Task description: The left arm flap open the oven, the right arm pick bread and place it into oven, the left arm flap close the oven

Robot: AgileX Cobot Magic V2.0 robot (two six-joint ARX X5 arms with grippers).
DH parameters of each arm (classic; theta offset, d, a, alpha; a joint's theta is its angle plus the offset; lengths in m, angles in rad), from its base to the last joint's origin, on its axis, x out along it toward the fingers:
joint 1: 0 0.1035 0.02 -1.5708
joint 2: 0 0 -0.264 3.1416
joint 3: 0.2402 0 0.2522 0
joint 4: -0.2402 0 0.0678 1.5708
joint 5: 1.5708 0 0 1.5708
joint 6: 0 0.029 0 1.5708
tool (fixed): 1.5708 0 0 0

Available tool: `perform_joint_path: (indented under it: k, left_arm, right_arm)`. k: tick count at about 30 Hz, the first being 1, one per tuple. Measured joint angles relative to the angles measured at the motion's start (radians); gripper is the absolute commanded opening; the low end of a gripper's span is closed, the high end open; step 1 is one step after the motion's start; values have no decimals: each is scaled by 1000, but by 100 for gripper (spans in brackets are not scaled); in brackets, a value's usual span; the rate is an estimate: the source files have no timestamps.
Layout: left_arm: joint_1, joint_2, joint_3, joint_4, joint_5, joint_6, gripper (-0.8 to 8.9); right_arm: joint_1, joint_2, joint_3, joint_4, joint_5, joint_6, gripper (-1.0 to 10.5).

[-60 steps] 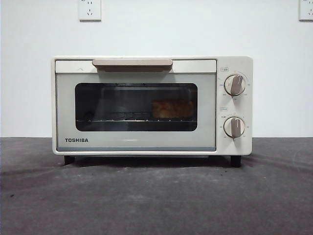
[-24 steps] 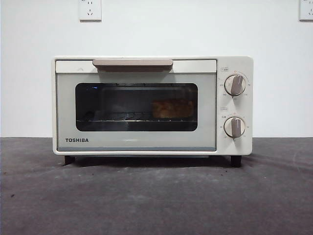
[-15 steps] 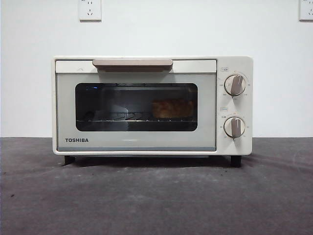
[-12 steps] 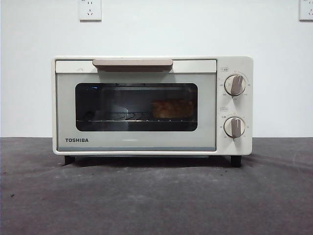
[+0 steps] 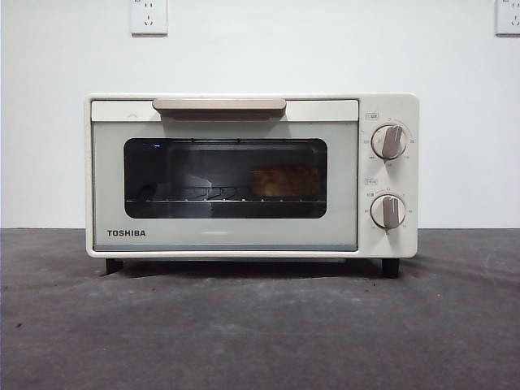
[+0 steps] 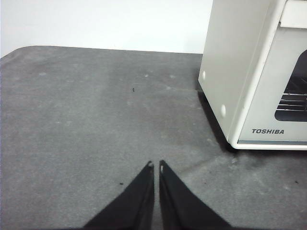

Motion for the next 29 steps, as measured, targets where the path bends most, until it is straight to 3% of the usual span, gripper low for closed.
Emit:
perform_joint_path:
  k: [8, 13, 29]
  left_arm:
    - [0, 0, 0, 0, 0, 0, 28]
    - [0, 0, 0, 0, 0, 0, 28]
    - [0, 0, 0, 0, 0, 0, 28]
  right_arm:
    - [-389, -201, -533, 533, -50, -10, 9]
    - [-561, -325, -769, 585, -52, -24, 9]
    - [-598, -353, -807, 509, -100, -106, 9]
